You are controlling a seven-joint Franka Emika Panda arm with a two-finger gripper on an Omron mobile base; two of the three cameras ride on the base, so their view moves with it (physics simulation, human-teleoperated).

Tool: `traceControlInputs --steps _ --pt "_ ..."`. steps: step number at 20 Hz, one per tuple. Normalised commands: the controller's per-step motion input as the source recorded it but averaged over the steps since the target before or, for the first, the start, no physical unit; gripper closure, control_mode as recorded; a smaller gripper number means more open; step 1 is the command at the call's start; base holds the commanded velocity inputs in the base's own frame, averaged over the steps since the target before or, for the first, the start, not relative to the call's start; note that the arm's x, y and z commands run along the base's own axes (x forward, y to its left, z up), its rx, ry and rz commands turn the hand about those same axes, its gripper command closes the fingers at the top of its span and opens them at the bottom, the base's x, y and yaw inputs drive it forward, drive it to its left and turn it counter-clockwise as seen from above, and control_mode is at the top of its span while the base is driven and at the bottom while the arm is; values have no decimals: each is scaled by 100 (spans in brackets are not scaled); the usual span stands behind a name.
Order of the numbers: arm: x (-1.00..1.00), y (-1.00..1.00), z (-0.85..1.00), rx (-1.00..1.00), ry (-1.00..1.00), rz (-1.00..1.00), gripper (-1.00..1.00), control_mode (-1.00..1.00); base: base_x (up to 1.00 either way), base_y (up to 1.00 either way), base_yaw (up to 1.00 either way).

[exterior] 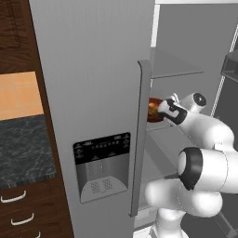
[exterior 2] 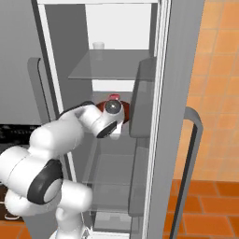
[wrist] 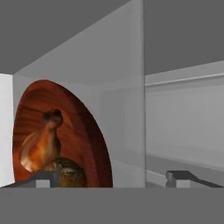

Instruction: Pick the chicken drumstick and mushroom from their plates and place them in the bowl. Then put the bowl in the fridge.

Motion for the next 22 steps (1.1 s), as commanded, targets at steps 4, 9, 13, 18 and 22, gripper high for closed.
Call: traceControlInputs --steps 4,9,13,18,22 --pt "-100 8 96 -1 5 3 -100 -100 0 0 0" --pt "-100 8 98 -7 12 7 -100 -100 0 0 0" --pt "-100 14 59 -17 3 13 -100 -100 0 0 0" --pt "-100 20 15 -21 -17 25 -100 -100 0 0 0" --pt "-100 24 40 -21 -20 26 -100 -100 0 0 0"
